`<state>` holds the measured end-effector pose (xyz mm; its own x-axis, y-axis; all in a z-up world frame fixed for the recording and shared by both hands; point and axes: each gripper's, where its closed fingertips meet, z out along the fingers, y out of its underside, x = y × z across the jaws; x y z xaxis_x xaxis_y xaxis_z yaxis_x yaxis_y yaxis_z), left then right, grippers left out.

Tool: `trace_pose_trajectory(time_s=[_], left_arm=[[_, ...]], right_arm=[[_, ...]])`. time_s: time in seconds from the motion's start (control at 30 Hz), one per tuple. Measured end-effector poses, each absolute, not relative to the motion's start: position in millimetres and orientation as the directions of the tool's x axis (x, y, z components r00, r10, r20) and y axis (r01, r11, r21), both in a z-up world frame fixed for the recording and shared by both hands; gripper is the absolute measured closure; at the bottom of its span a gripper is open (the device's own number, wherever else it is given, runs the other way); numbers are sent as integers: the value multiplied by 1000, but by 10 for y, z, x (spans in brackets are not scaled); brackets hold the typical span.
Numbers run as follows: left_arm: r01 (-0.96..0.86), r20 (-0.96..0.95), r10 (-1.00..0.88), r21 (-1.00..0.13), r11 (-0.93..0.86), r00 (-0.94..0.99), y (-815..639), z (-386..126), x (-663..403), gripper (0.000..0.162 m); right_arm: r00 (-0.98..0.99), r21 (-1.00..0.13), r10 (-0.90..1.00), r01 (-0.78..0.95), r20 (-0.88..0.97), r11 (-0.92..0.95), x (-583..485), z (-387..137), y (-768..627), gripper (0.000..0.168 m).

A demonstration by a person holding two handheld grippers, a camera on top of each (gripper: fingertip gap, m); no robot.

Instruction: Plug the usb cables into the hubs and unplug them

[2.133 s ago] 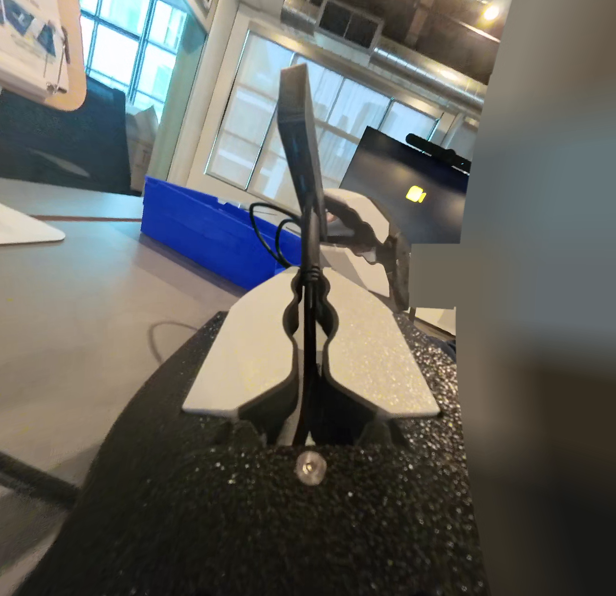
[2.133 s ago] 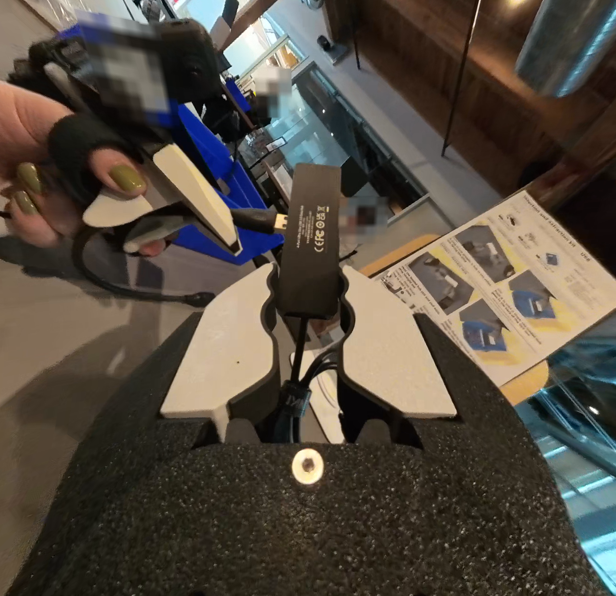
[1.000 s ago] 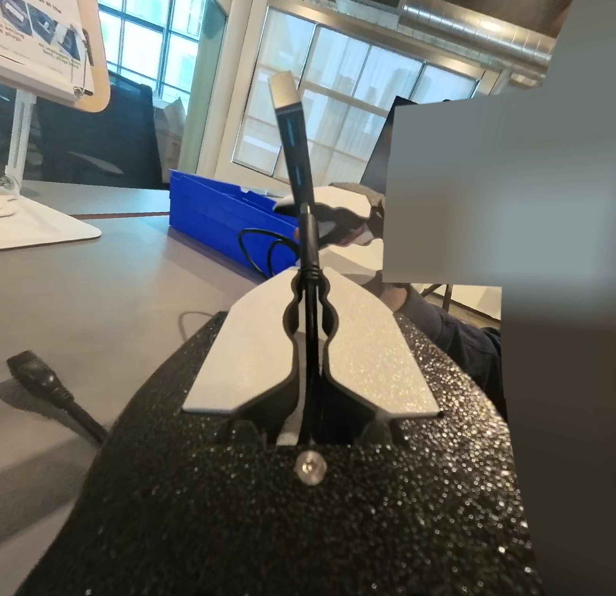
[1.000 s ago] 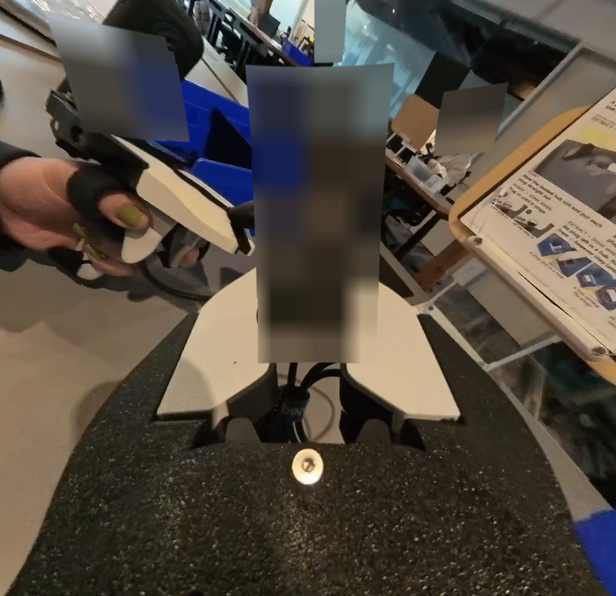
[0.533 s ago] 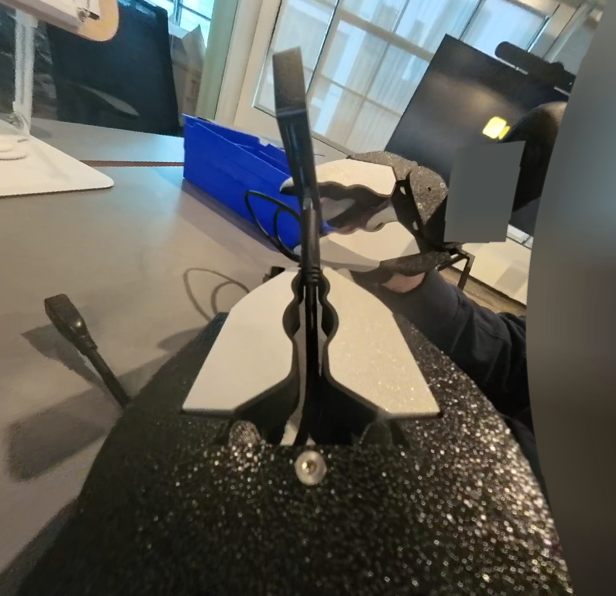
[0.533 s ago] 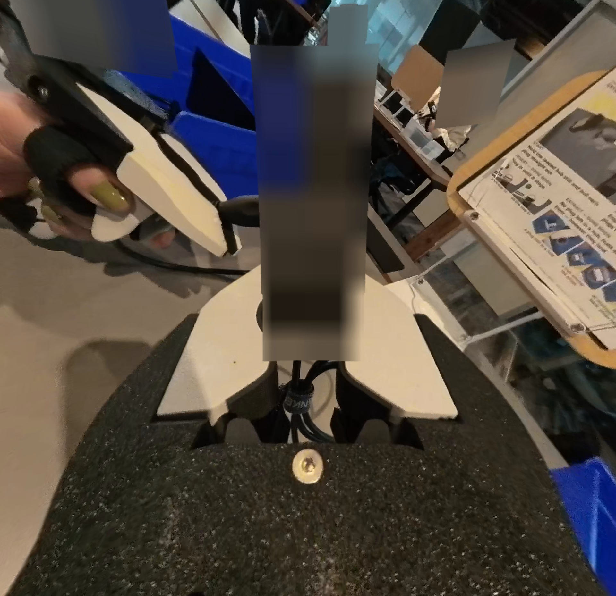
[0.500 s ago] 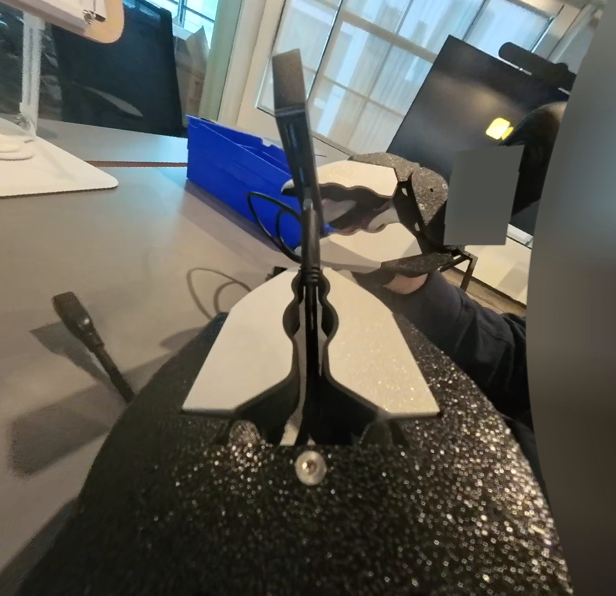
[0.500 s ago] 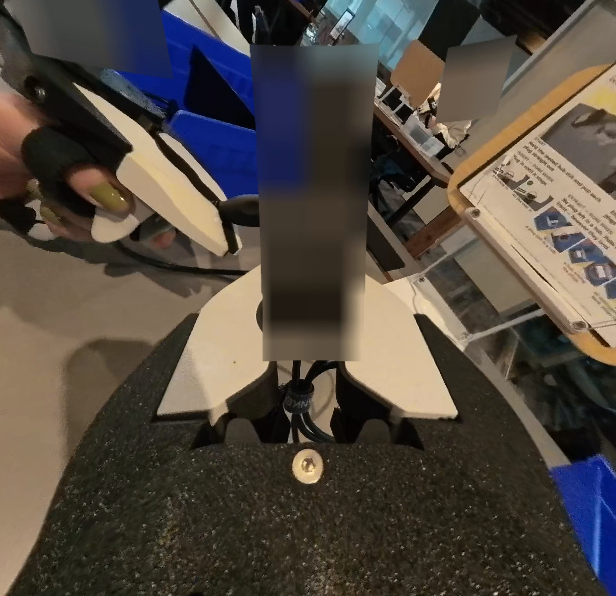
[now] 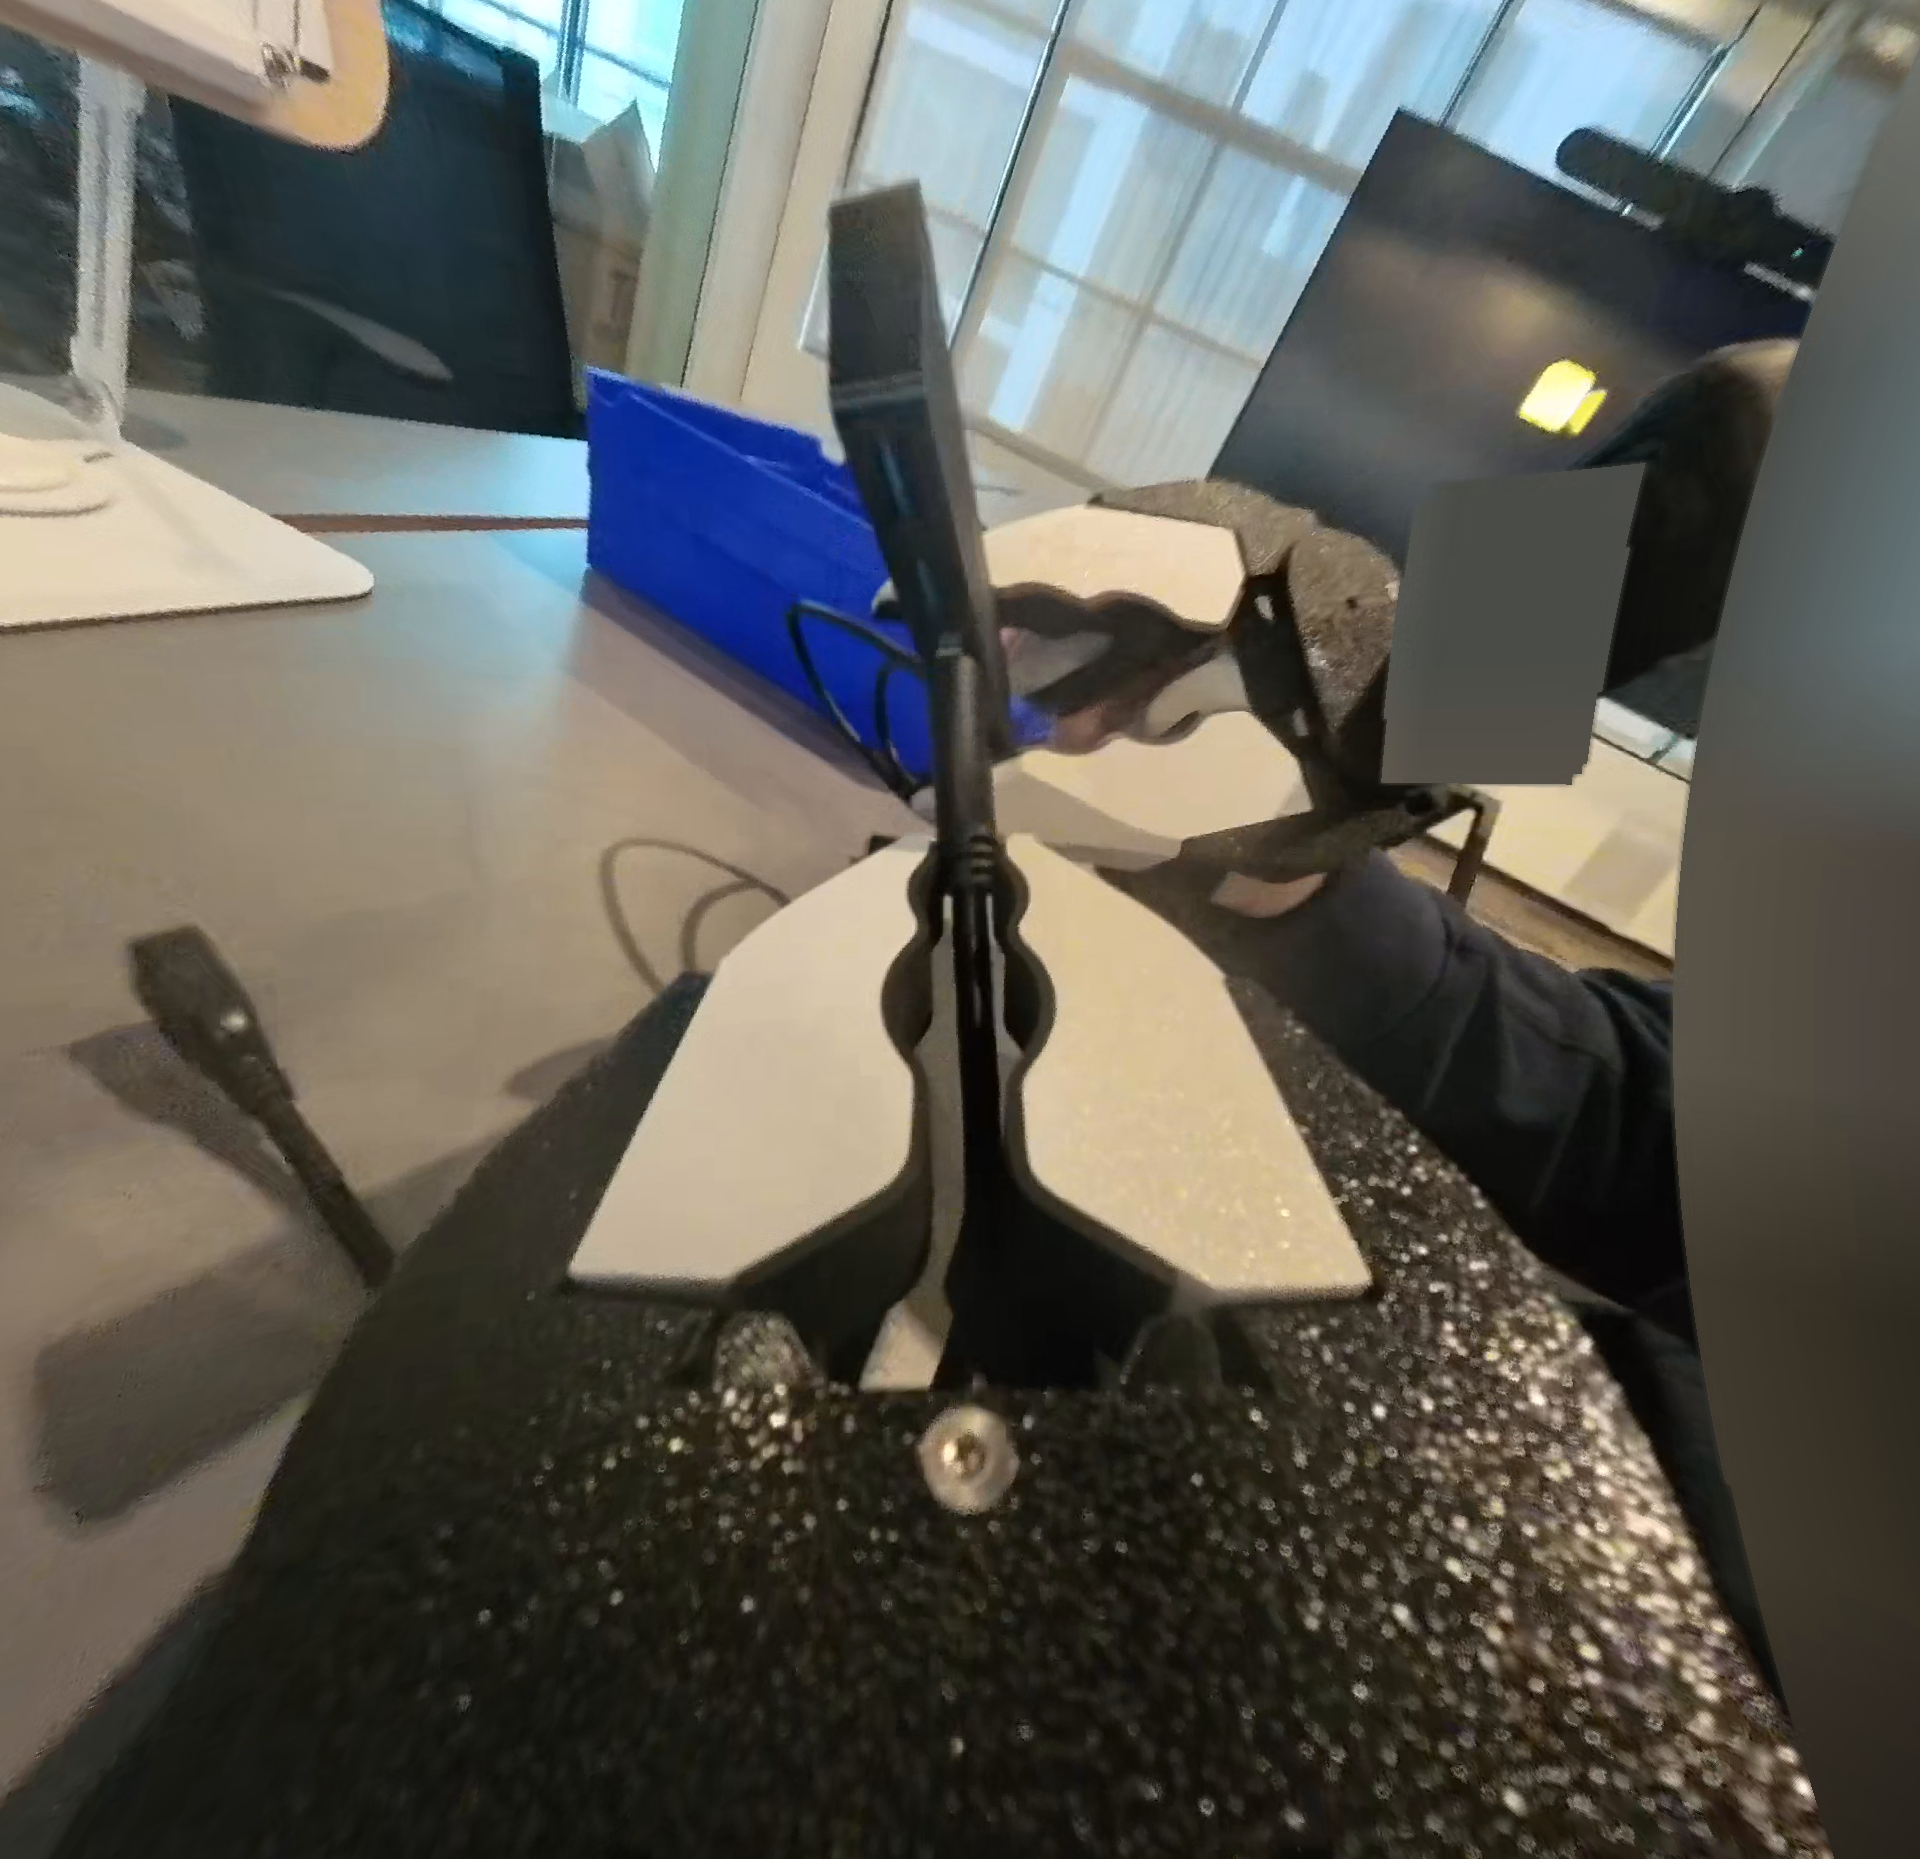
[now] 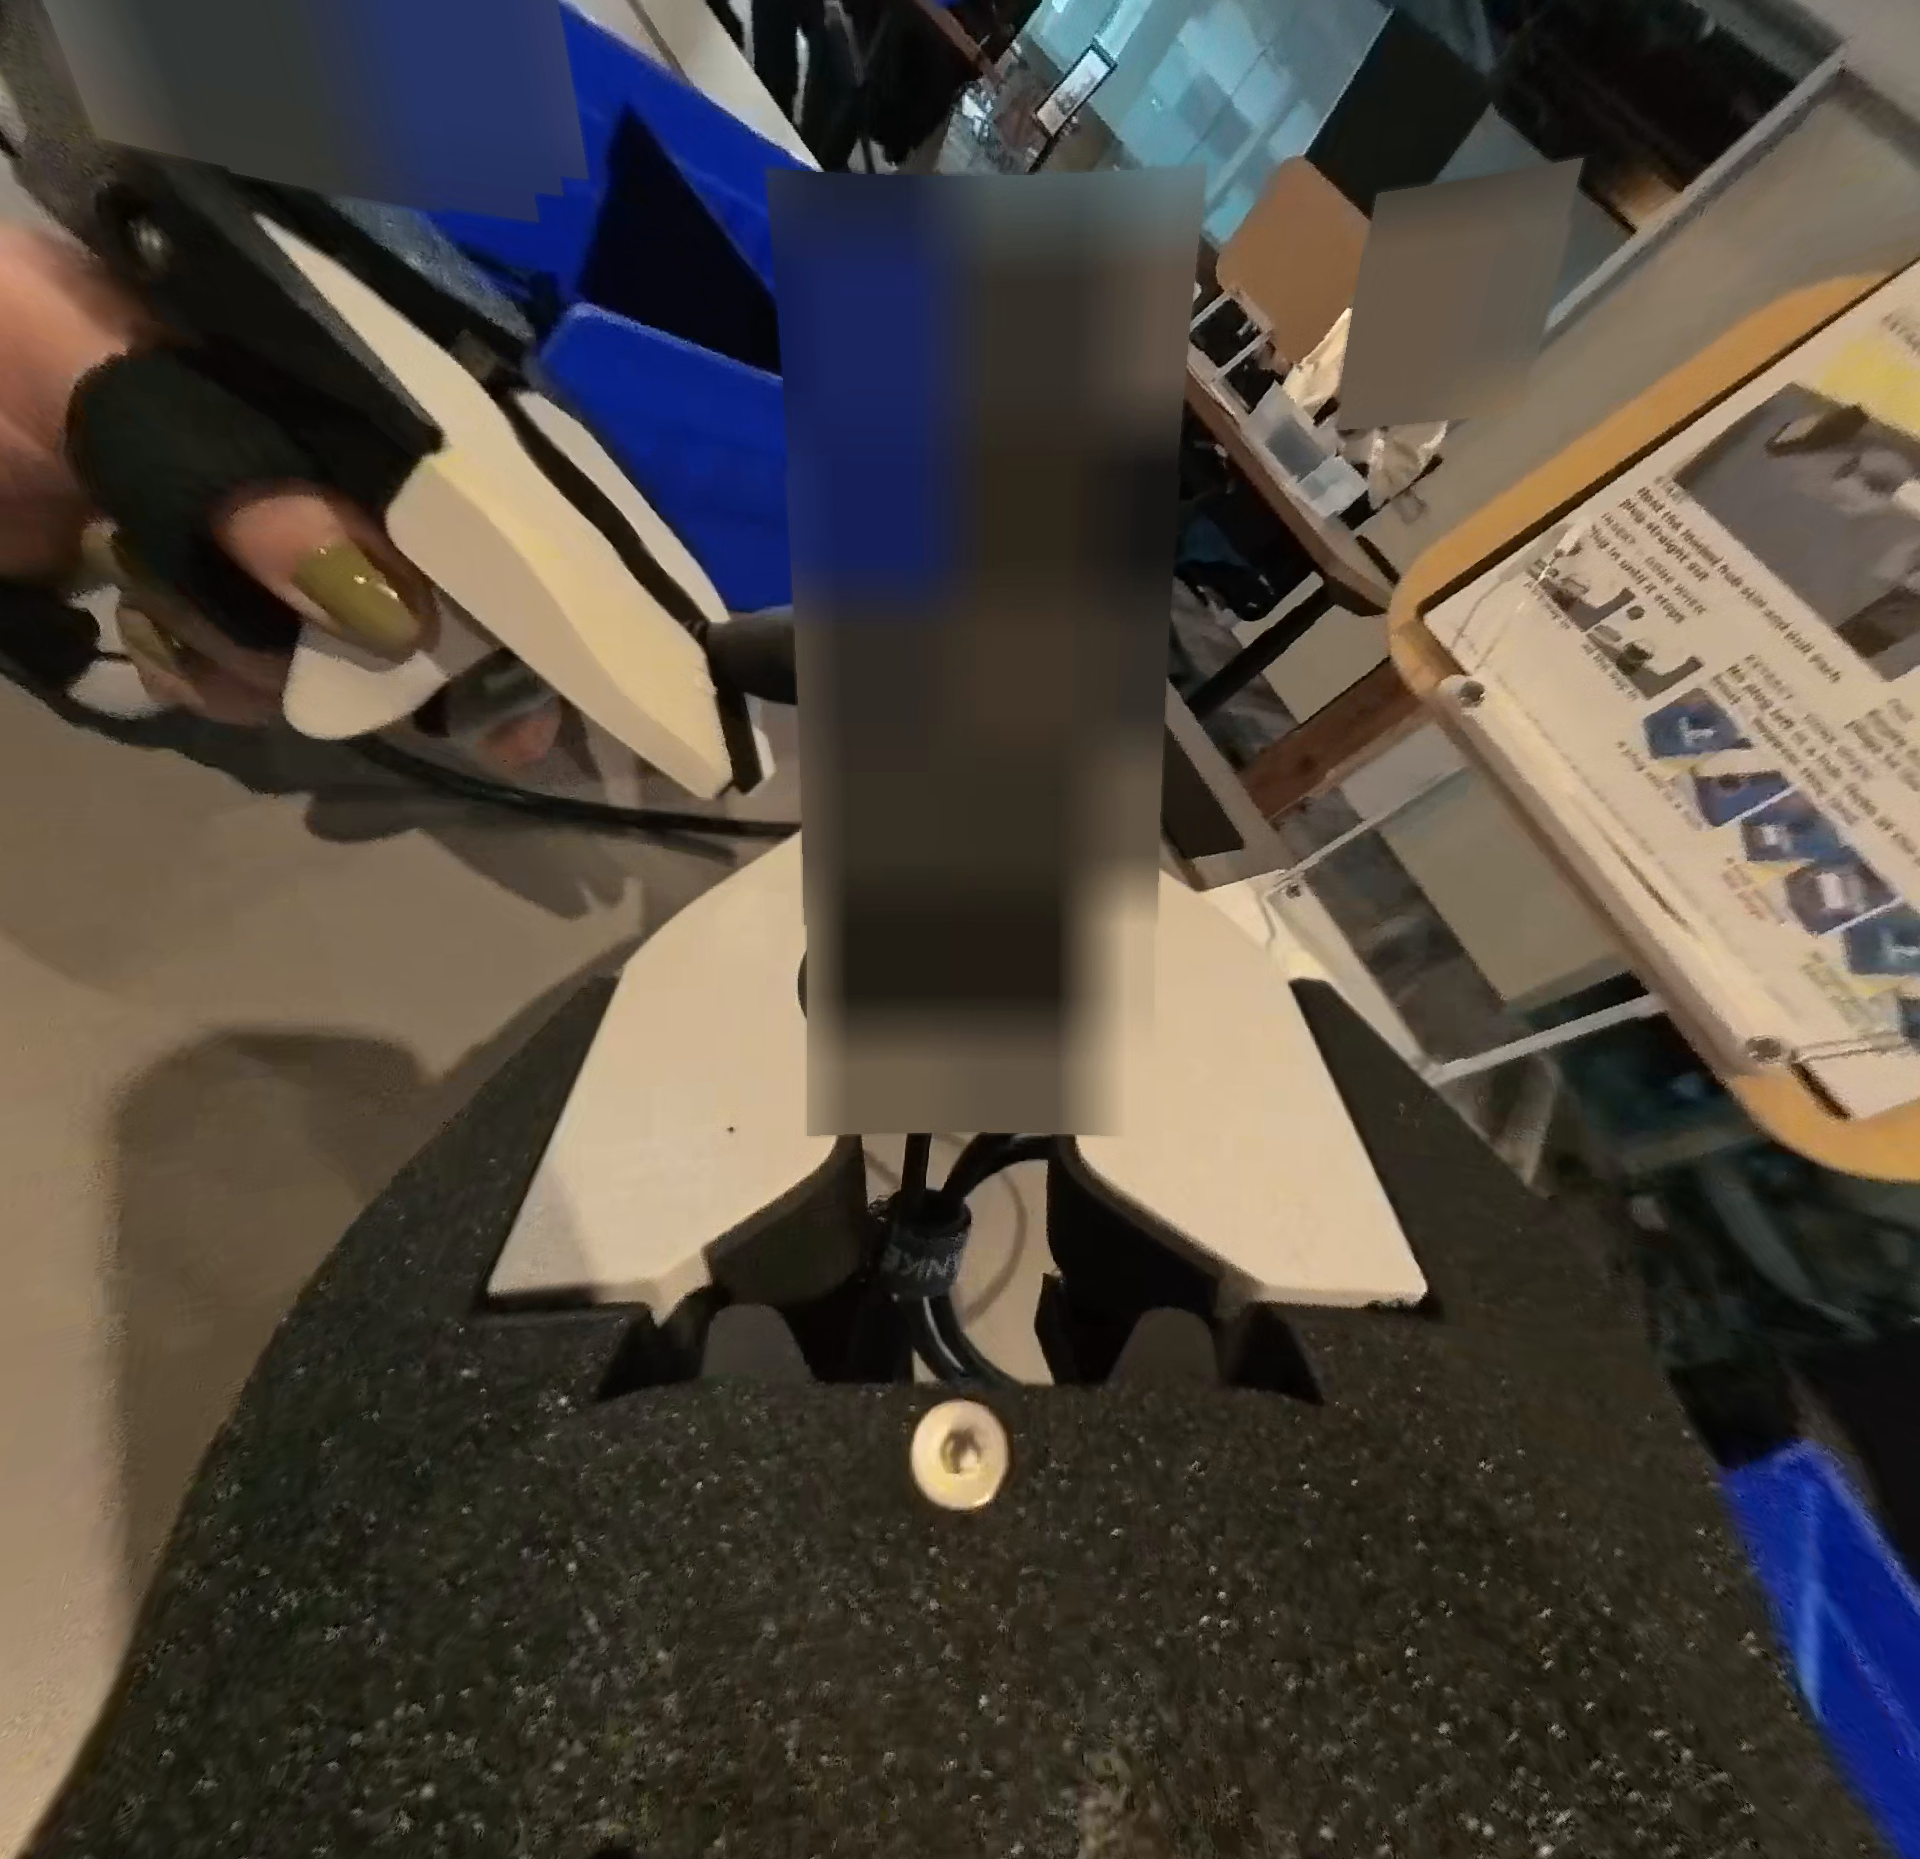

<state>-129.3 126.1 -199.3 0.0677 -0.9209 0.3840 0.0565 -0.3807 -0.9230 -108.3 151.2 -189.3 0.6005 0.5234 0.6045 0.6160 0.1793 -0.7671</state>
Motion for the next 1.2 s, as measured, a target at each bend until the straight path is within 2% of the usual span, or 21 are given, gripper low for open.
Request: trace_pose_trajectory(time_s=[0.13,0.2,0.27,0.3,0.43,0.6,0.7,0.8,0.9,1.03,1.2], left_arm=[[161,376,-926,-917,-365,42,1290,-1845,-1324,152],[185,343,-938,-926,-329,49,1279,-1774,-1345,118],[213,312,-948,-932,-294,56,1265,-1686,-1390,102],[232,296,-953,-934,-273,68,1268,-1642,-1417,100],[259,230,-968,-946,-196,105,1256,-1558,-1467,99],[260,239,-967,-943,-208,93,1222,-1583,-1428,102],[266,263,-961,-936,-232,87,1238,-1602,-1427,106],[276,291,-953,-926,-259,84,1270,-1605,-1440,107],[284,311,-948,-918,-279,74,1281,-1598,-1450,108],[269,305,-949,-923,-275,76,1279,-1621,-1439,109],[255,308,-949,-925,-282,69,1260,-1645,-1410,110]], right_arm=[[676,-850,542,503,499,156,-1122,-1834,1549,132],[707,-843,483,520,517,140,-1025,-1815,1612,133],[740,-832,397,537,543,138,-854,-1748,1661,131],[762,-837,355,531,541,136,-753,-1694,1676,132],[857,-877,192,457,479,149,-301,-1340,1635,131],[915,-893,-56,401,398,206,434,-603,1342,132],[884,-878,-235,447,404,173,1020,-223,1206,132],[794,-846,-389,530,467,66,1606,22,1190,132],[698,-809,-461,582,547,-78,2074,91,1308,132],[491,-685,-509,656,707,-317,2536,32,1432,132],[524,-658,-401,643,751,-391,2627,-318,1653,132]])
